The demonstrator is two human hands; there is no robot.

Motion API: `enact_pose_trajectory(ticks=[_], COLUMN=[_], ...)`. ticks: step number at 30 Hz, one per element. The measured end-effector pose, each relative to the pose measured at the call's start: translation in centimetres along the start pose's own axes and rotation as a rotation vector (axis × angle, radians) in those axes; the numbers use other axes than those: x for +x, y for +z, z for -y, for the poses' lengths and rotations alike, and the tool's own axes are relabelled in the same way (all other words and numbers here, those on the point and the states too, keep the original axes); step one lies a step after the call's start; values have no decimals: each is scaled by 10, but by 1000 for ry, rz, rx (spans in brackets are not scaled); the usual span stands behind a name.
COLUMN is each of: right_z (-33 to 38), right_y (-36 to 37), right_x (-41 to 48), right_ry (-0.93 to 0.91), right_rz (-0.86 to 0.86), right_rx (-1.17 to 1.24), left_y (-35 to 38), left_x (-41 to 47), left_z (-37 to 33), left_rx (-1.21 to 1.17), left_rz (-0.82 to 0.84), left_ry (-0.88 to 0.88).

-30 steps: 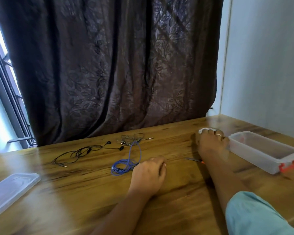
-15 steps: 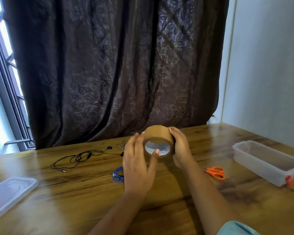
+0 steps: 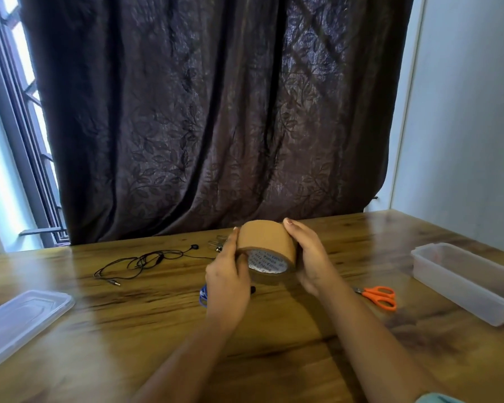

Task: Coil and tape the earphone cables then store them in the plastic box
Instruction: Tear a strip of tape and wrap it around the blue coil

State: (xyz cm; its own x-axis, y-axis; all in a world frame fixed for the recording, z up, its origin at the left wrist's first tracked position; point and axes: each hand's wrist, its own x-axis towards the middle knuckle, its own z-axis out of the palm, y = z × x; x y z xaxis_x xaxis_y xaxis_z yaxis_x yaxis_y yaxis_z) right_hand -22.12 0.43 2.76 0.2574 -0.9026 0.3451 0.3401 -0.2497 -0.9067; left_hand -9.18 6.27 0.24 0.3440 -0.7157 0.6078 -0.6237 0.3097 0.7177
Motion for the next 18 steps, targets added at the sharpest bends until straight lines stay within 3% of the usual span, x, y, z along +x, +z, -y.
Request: enact_pose_trajectory(ticks=[9,18], right_z=[-2,-11], right_y=[10,14], right_x=[-6,-3], right_ry=[43,69], right_rz=[286,322], right_rx=[39,45], left_y=[-22,-22], left_x=[19,23], left_z=[7,5], left_rx=[-12,-317], left_rz=[-187,-128], left_ry=[-143,-382])
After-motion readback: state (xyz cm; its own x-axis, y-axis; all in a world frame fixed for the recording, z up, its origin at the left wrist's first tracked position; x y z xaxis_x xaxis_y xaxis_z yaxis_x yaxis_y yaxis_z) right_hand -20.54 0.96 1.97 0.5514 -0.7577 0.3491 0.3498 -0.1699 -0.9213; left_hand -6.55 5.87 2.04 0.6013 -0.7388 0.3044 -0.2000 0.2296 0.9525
